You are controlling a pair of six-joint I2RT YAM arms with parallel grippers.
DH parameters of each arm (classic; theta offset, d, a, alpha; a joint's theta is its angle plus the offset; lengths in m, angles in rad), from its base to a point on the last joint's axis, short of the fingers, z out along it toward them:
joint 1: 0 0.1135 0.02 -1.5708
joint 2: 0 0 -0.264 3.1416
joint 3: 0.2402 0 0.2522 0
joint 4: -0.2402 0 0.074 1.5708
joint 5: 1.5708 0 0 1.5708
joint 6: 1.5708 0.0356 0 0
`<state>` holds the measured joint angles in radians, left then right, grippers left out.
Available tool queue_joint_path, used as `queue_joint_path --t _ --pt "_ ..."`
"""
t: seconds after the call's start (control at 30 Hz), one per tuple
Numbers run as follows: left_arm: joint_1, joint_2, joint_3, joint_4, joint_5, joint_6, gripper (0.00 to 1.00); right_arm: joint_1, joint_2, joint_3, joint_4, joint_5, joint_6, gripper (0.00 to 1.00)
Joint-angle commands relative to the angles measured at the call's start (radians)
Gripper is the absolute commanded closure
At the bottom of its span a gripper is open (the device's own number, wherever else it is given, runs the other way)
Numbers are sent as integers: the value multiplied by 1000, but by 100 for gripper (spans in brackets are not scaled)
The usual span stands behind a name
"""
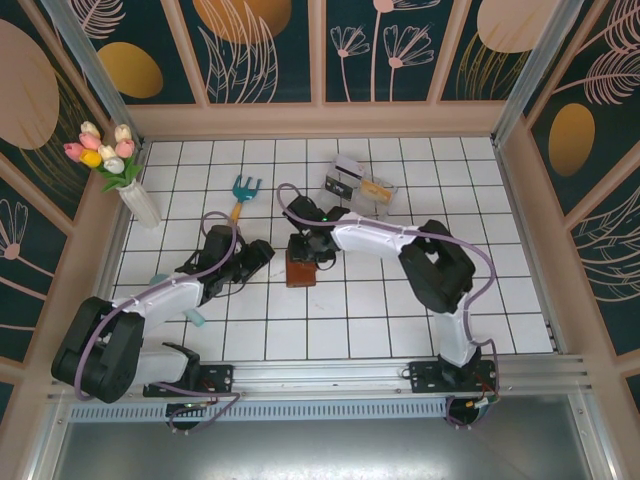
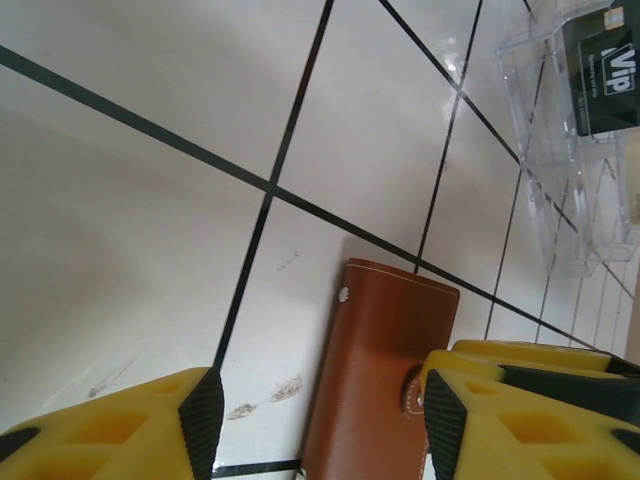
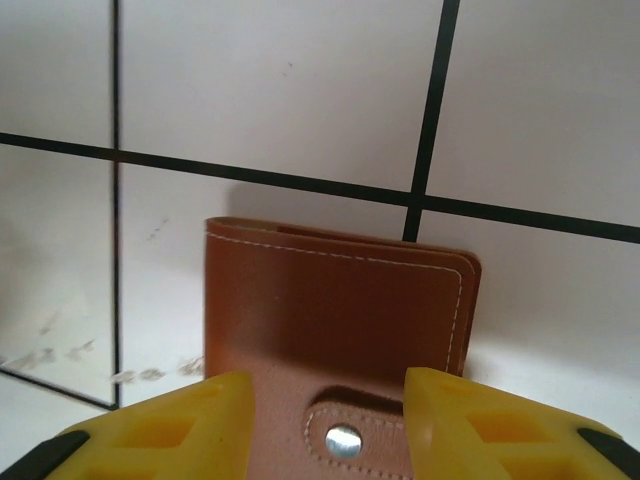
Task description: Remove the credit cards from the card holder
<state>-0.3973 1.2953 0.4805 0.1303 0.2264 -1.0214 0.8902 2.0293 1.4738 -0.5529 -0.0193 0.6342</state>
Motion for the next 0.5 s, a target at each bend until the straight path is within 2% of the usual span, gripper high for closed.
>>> queue_joint_path --t 0.0,0.17,0.3,0.47 --pt "6 1 16 -42 -22 55 45 11 35 65 -121 91 -12 54" --pt "6 35 26 -36 -10 75 48 25 49 74 -141 82 -43 49" --pt "6 49 45 -61 -26 105 51 37 75 90 -179 97 -62 49" --pt "6 58 55 -52 34 125 59 46 81 83 -189 97 -64 49"
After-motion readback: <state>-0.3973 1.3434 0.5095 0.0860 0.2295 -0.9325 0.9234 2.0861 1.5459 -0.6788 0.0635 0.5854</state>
